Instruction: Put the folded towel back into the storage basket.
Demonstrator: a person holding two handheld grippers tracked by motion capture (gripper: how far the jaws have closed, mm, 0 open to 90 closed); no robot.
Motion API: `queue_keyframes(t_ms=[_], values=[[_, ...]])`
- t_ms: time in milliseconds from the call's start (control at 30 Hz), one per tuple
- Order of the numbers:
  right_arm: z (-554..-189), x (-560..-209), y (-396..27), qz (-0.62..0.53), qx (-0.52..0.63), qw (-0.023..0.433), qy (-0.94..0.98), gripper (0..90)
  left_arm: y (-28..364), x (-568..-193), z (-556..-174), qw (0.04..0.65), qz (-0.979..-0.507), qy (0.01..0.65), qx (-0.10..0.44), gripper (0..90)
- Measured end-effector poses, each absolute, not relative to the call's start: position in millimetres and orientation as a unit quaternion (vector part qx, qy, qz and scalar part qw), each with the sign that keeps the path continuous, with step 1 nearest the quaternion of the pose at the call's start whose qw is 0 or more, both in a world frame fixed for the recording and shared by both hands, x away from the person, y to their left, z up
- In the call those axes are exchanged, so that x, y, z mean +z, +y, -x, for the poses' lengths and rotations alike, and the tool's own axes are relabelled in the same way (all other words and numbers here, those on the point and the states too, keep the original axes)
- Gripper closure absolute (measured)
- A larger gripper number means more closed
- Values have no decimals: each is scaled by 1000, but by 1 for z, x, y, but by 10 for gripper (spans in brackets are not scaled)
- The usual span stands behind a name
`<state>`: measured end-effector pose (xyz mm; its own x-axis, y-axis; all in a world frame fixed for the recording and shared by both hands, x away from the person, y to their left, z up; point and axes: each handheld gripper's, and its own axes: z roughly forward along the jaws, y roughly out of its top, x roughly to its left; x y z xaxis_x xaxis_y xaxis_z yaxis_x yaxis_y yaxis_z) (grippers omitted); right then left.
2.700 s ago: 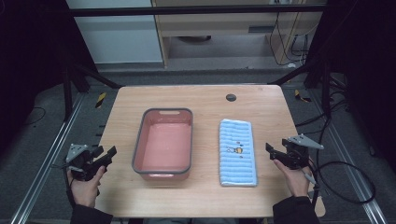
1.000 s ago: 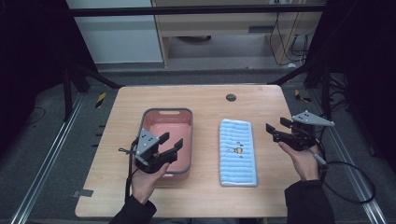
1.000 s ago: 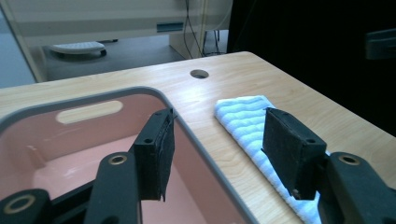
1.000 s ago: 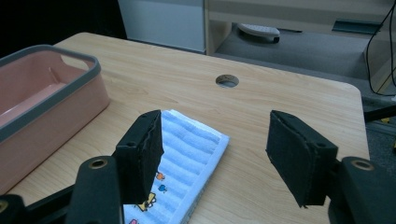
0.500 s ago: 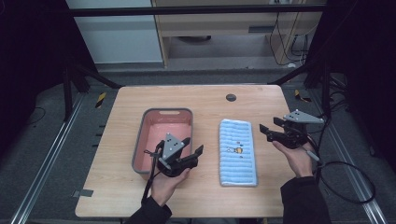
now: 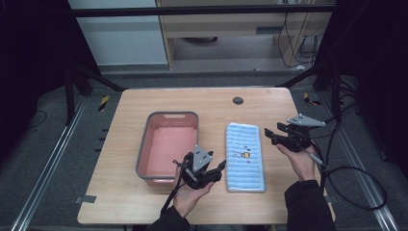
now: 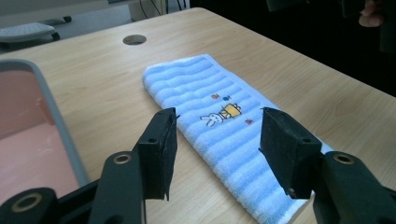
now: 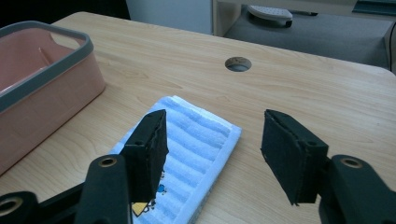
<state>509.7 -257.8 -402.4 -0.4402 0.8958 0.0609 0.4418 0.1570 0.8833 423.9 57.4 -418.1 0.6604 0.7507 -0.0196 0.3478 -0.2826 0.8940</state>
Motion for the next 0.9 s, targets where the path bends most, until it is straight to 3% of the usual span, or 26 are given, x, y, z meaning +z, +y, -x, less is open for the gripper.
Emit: queue_keyframes(t_ms=[900], values=[[-543,-457,-245,-493,421,225,727,467,21,-475,-436,416,-809,370,188,501]])
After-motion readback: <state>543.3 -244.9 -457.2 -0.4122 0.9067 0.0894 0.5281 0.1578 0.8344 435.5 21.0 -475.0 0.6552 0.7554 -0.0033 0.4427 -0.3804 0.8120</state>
